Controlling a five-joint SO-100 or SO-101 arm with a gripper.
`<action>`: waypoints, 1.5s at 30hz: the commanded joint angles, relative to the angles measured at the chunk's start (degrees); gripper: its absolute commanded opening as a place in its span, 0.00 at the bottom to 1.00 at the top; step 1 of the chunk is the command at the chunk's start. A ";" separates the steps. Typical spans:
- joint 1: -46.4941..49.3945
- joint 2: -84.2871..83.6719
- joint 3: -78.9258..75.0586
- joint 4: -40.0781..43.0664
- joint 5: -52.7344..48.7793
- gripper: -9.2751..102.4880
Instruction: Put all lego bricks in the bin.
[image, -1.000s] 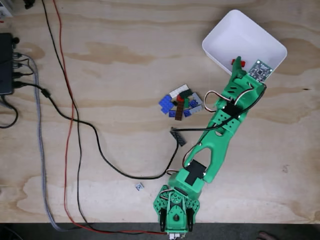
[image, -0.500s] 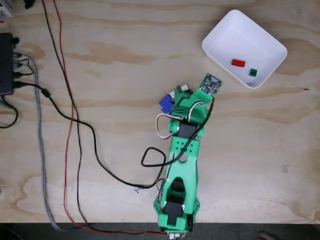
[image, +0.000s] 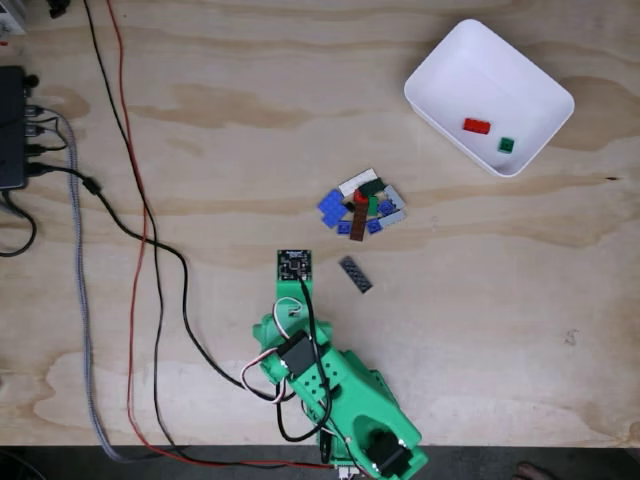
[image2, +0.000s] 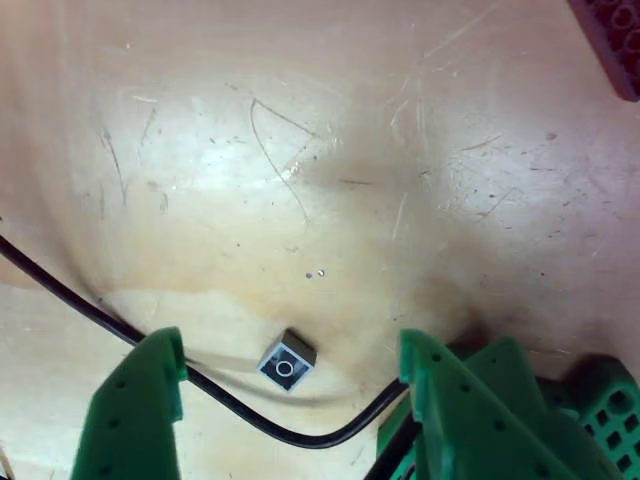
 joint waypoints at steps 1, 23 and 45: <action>-7.73 -3.43 -0.79 0.53 -2.20 0.29; -33.31 -23.47 2.29 -5.54 1.58 0.23; -34.01 -47.46 7.65 -23.55 0.09 0.12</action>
